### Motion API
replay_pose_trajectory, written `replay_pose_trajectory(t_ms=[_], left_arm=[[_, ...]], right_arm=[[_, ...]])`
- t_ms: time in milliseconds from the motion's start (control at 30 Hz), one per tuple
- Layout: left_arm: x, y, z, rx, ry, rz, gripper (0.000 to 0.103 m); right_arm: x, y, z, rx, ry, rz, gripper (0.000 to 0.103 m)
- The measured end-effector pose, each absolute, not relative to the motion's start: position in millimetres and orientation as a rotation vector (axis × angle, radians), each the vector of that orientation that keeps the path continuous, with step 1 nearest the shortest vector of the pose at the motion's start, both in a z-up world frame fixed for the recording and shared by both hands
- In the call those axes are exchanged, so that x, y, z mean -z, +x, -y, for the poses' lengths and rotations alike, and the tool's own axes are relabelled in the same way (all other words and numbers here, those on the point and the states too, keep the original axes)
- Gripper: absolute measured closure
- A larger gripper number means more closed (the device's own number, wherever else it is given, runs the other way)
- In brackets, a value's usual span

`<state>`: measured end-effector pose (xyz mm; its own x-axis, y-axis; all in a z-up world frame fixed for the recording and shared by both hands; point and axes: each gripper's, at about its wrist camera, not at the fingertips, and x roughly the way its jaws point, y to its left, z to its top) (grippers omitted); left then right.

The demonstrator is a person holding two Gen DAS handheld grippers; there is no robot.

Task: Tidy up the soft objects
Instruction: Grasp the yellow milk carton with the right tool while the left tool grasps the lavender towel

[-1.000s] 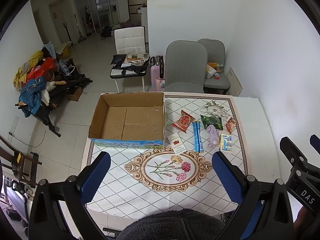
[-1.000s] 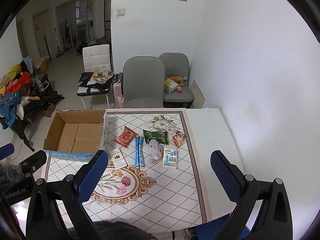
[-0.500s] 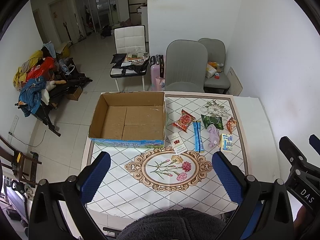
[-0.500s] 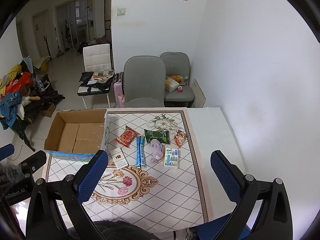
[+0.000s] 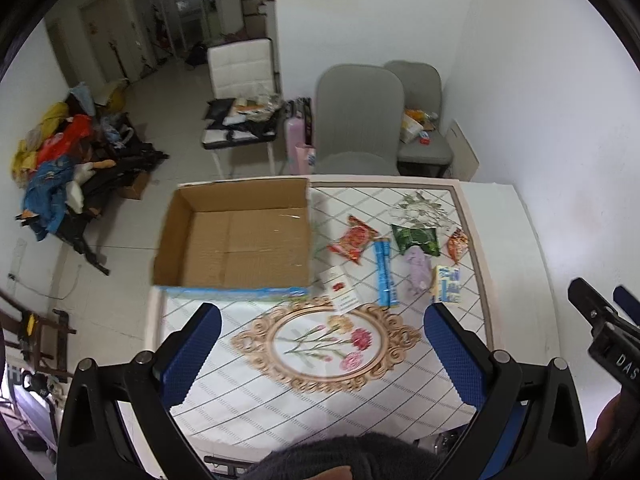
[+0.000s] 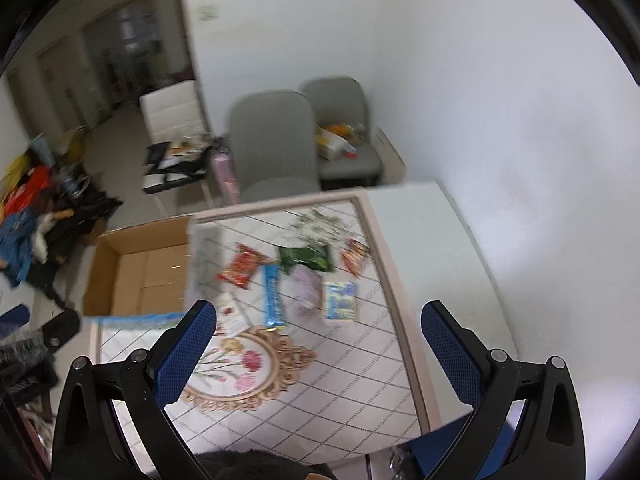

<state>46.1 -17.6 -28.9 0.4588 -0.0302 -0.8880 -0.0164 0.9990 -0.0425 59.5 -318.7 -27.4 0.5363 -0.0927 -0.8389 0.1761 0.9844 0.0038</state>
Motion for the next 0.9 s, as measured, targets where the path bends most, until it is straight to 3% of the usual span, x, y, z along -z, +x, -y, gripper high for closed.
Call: replay_pose_trajectory(t_ms=[133,300,433,567,667,700,733,900], left_arm=[[81,106,47,0.065,-0.054,-1.185,0.000],[184,181,91,0.134,-0.065,-1.356,0.002],[282,217,118,0.138,-0.060,-1.536,0.031],[343,232,126,0.114,-0.118,-1.650,0.033],[360,237,130,0.131,-0.223,-1.696,0.033],[363,239,132,0.137,-0.247,-1.704,0.033],[366,241,136,0.145,-0.272,-1.712,0.033],[379,248,174,0.220,-0.266,-1.764,0.031]], right_arm=[[86,105,371,0.192,0.166,-1.102,0.000],[222,180,413,0.123,0.252,-1.329,0.000],[334,228,417,0.085,0.270,-1.498,0.001],[405,251,405,0.049,0.263,-1.590,0.003],[446,255,399,0.019,0.300,-1.657,0.016],[456,255,401,0.038,0.294,-1.674,0.031],[461,254,403,0.048,0.301,-1.681,0.036],[474,241,436,0.112,0.368,-1.671,0.036]])
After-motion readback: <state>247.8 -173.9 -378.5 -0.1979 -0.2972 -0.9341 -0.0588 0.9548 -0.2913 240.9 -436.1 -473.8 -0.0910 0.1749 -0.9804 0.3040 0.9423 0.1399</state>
